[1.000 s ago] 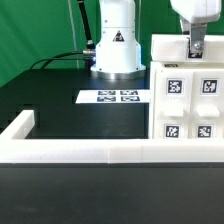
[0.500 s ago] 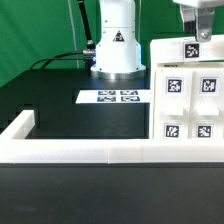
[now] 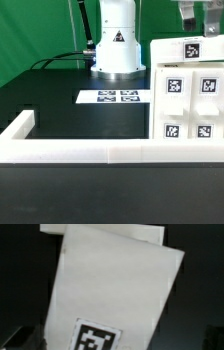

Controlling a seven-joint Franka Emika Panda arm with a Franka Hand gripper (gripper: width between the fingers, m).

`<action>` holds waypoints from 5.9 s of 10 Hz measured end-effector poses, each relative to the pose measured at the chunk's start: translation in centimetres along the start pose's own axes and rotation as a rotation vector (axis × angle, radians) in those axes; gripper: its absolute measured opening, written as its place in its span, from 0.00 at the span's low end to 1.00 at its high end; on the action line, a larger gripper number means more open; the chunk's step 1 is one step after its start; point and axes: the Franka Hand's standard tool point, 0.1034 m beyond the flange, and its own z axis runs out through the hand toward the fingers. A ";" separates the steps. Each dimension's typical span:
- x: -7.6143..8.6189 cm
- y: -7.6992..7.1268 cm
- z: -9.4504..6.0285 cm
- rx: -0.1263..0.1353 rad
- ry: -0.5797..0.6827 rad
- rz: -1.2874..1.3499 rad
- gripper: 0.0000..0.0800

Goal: Assemble cabinet

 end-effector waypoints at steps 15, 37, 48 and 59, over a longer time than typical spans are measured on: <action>0.5 -0.5 -0.2 -0.020 0.016 -1.513 1.00; 0.8 2.3 1.7 -0.104 -0.048 -2.496 0.70; 0.9 2.7 1.8 -0.067 0.036 -1.607 0.70; 0.4 2.6 1.9 0.023 0.069 -0.690 0.70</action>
Offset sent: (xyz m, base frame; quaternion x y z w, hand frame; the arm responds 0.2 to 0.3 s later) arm 0.0054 0.0039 0.0091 0.0057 -0.0132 -0.2346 0.9720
